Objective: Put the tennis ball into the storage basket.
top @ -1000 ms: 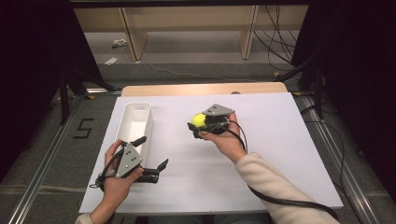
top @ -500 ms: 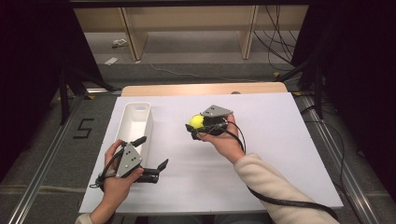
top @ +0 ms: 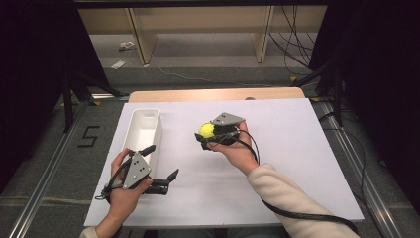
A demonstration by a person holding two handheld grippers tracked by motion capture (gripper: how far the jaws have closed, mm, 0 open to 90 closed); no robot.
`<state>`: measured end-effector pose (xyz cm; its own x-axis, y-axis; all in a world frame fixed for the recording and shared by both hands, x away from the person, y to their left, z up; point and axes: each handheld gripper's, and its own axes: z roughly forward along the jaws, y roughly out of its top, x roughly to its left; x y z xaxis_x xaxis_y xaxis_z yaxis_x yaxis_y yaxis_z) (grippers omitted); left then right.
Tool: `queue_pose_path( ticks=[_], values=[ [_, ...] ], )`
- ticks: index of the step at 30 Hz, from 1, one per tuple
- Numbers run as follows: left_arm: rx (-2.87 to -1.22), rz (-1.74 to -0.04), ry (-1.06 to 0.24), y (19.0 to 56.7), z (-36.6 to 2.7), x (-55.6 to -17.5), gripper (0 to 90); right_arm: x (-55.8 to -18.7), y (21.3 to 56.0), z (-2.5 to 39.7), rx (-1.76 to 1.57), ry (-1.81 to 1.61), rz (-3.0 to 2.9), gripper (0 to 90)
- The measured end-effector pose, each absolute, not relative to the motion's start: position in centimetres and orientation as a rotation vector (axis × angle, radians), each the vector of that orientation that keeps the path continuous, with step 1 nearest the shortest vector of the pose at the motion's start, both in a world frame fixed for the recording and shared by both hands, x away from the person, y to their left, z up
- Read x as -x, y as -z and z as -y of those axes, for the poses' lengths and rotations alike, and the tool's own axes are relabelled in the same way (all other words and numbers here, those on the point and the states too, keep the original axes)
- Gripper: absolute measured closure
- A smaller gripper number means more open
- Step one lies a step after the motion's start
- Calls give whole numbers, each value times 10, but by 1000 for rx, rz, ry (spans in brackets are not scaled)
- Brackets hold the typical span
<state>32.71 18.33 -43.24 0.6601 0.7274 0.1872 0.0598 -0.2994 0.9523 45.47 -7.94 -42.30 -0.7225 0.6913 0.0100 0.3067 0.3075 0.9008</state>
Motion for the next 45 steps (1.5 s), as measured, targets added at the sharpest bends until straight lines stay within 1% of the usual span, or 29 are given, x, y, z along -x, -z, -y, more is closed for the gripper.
queue_pose_path(
  ticks=[45],
  values=[
    [-1773,-622,-754,432,-183,-326,0,-449,419,67,-882,-1423,-2223,264]
  ],
)
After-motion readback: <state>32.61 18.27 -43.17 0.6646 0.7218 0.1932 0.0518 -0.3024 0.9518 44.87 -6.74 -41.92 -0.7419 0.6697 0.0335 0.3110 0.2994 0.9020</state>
